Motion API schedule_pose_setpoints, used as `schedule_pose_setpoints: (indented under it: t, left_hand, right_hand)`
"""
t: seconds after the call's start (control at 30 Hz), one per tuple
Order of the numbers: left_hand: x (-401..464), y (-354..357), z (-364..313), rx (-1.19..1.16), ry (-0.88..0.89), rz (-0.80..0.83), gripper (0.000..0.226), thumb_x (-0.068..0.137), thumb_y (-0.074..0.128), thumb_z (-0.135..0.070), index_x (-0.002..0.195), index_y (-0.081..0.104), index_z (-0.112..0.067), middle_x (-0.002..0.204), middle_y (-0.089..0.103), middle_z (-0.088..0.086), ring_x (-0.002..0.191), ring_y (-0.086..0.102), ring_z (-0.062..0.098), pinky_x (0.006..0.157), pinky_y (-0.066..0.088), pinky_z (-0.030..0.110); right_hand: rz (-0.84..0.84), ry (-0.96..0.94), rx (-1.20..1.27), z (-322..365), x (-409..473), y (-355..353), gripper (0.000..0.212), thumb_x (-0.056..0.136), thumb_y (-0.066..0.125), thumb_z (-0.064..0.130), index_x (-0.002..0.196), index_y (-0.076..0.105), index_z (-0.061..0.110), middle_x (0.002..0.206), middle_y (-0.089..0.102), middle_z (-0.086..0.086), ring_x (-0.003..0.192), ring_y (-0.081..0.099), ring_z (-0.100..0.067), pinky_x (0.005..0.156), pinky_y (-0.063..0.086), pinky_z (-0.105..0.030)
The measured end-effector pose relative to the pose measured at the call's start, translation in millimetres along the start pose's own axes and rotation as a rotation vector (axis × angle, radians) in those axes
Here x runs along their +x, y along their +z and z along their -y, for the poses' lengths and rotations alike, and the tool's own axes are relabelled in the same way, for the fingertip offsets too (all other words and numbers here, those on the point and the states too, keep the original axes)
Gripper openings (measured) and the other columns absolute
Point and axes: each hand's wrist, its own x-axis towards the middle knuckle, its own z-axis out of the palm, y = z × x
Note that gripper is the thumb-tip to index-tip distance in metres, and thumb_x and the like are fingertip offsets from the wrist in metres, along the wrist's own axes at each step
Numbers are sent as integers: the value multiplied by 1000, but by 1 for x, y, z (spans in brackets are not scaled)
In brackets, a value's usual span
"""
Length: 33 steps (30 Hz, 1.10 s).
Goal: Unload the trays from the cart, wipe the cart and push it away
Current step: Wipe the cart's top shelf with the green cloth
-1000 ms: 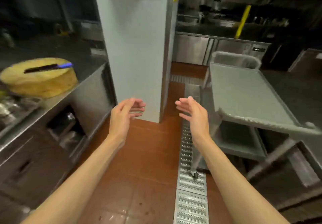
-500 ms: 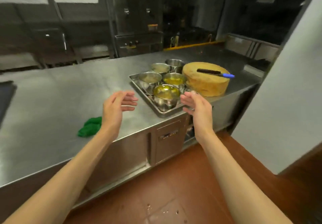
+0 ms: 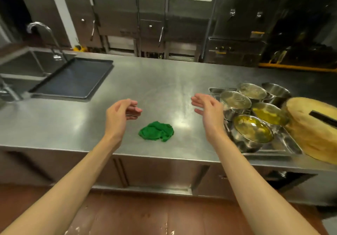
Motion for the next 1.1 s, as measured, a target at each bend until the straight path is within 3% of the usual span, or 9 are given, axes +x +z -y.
schedule_pose_setpoints:
  t: [0.2,0.3,0.4,0.47,0.63,0.77,0.93,1.03,1.1]
  left_hand:
    - [47,-17,43,138,-78,-76,15,89,54,-6,83,67,-10,70,69,10,66,62,23,64,50,30]
    - [82,-22,91,265,-149,-13,4,87,62,-10,88,65,-12,77,66,10,73,61,24,70,50,34]
    - [125,-27,152,513,-237,95,31,76,72,-27,102,64,-12,79,64,1,74,61,17,81,52,41]
    - [147,-28,190,686,-273,205,43,76,77,-27,112,60,-10,89,65,3,78,61,18,87,52,42]
    - [183,-25,261,897,-275,521,79,70,83,-32,136,43,-15,124,54,12,112,52,27,97,44,41]
    - [204,-15,289,1071,-192,726,97,68,81,-44,146,30,-19,140,44,9,129,38,28,107,34,43]
    - [204,-6,307,1136,-59,919,101,63,76,-58,146,30,-22,131,45,4,120,41,24,93,40,36]
    - [197,2,306,1104,-66,901,86,67,75,-49,138,40,-17,121,49,7,107,52,26,82,45,34]
    - [194,6,304,1131,-96,916,73,68,76,-45,127,48,-12,114,55,9,97,58,28,75,48,35]
  right_hand:
    - [113,33,-126,-41,67,41,17,82,57,32,88,70,25,98,74,-1,93,70,-16,90,55,-40]
    - [165,106,-251,-87,102,58,20,82,60,32,97,69,25,99,72,2,96,68,-16,91,54,-40]
    - [246,203,-438,-144,136,76,23,87,64,22,109,68,17,107,71,-3,98,67,-18,83,55,-32]
    - [344,298,-587,-180,153,87,34,86,67,22,119,65,15,117,68,-7,101,65,-20,76,53,-26]
    - [739,270,-1112,-257,183,115,79,81,73,31,149,32,25,149,38,-11,135,35,-31,105,38,-42]
    - [895,255,-1312,-290,189,138,105,72,80,37,153,13,32,155,20,-9,140,17,-34,108,27,-56]
    - [834,145,-1450,-312,178,150,99,73,76,27,152,17,30,141,31,-12,124,31,-36,92,41,-53]
    - [755,136,-1396,-314,170,149,82,76,71,16,146,30,24,132,39,-14,113,41,-35,78,50,-43]
    - [713,149,-1364,-313,158,146,70,79,69,15,141,37,18,127,43,-16,106,46,-34,71,48,-39]
